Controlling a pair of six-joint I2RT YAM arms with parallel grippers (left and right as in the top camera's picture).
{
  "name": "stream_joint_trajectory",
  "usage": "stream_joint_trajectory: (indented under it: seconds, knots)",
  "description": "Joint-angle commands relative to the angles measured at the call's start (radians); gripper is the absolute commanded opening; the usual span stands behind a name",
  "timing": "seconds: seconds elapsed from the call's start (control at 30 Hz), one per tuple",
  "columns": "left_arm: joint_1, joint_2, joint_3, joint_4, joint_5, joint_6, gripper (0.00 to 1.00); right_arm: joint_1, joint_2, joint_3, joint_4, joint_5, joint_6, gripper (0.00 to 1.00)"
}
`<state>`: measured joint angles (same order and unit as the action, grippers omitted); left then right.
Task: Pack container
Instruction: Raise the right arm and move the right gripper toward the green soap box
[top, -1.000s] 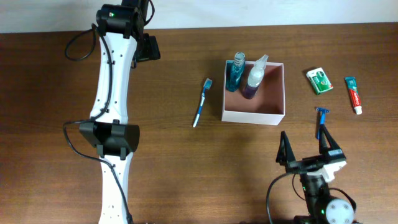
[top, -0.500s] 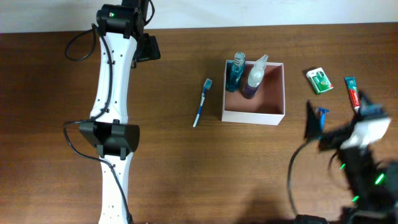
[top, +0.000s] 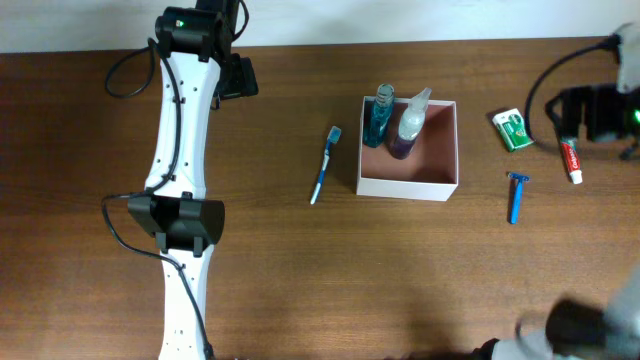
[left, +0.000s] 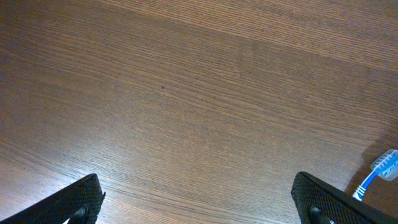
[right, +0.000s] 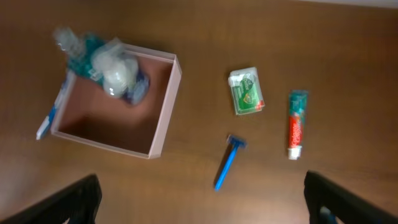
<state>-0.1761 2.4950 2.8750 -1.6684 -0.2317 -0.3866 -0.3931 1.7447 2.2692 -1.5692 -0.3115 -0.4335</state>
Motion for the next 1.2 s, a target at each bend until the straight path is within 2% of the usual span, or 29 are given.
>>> stream_joint_trajectory:
  seconds: [0.0,0.33,0.5,0.77,0.93,1.17]
  knots:
    - [0.006,0.000,-0.002,-0.001,0.005,-0.006,0.99,-0.006,0.149,0.097,-0.039,0.008,-0.048,0.99]
    - [0.006,0.000,-0.002,-0.001,0.005,-0.006,0.99,-0.006,0.364,0.097,0.019,0.020,-0.048,0.99]
    - [0.006,0.000,-0.002,-0.001,0.005,-0.006,0.99,-0.006,0.490,0.097,0.061,0.126,-0.048,0.99]
    - [0.006,0.000,-0.002,-0.001,0.005,-0.006,0.99,0.008,0.520,0.097,0.197,0.127,-0.073,0.99]
    - [0.006,0.000,-0.002,-0.001,0.005,-0.006,0.99,0.031,0.560,0.097,0.214,0.133,-0.166,0.99]
    - [0.006,0.000,-0.002,-0.001,0.005,-0.006,0.99,0.066,0.641,0.097,0.249,0.196,-0.165,0.99]
